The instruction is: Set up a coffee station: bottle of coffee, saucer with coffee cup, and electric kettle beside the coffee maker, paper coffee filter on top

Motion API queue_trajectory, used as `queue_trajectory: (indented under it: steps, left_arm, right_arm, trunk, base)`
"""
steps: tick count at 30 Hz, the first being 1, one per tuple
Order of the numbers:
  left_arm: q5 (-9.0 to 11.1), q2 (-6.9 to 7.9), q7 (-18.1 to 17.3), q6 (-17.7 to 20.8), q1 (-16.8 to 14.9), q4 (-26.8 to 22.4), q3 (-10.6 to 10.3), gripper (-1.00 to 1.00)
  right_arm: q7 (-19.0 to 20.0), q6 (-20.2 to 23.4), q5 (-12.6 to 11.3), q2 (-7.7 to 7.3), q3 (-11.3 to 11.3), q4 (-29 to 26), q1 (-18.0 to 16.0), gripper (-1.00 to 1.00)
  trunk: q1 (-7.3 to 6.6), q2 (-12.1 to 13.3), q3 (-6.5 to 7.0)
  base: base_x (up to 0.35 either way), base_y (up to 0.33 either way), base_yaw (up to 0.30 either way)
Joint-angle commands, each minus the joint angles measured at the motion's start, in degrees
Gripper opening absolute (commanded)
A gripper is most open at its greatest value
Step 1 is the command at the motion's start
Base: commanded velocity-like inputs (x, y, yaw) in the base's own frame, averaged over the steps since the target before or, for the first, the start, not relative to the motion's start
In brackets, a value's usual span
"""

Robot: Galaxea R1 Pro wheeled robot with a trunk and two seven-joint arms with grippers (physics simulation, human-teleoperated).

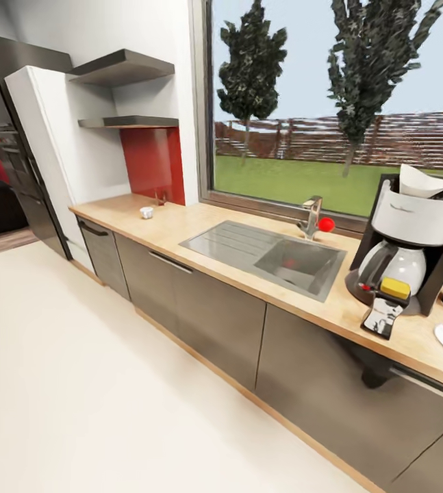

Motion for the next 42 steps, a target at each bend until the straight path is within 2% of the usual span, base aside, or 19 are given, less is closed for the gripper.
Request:
queue_trajectory:
  steps: [1,7,22,34,42]
  left_arm:
    - [0.43,0.00,-0.09,-0.09,0.02,-0.05,-0.39,1.00]
    - [0.43,0.00,-0.15,-0.09,0.02,-0.06,-0.38,1.00]
    - [0.43,0.00,-0.09,-0.09,0.02,-0.06,-0.44,1.00]
    - [0.43,0.00,-0.08,-0.09,0.02,-0.06,-0.47,1.00]
    - [0.43,0.00,-0.08,-0.09,0.02,-0.06,-0.47,1.00]
  right_arm:
    - [-0.14,-0.22,-0.38,-0.02,0.49,0.01,-0.03,1.00]
    - [-3.32,-0.15,-0.30,0.57,0.49,-0.01,-0.03,1.00]
    - [-3.99,-0.13,-0.24,1.03,0.49,-0.01,-0.03,1.00]
    - [-4.00,-0.13,-0.20,1.04,0.49,-0.01,-0.03,1.00]
    - [-4.05,-0.13,-0.20,1.04,0.49,-0.01,-0.03,1.00]
  trunk:
    - [0.00,-0.03,-0.05]
    - [0.00,-0.03,-0.05]
    - [0.00,-0.03,-0.05]
    - [0.00,-0.03,-0.05]
    - [0.00,-0.03,-0.05]
  base:
    - [0.006,0.001,0.271]
    - [0.002,0.000,0.272]
    - [0.018,0.000,0.272]
    - [0.281,0.000,0.092]
    - [0.323,0.037,0.216]
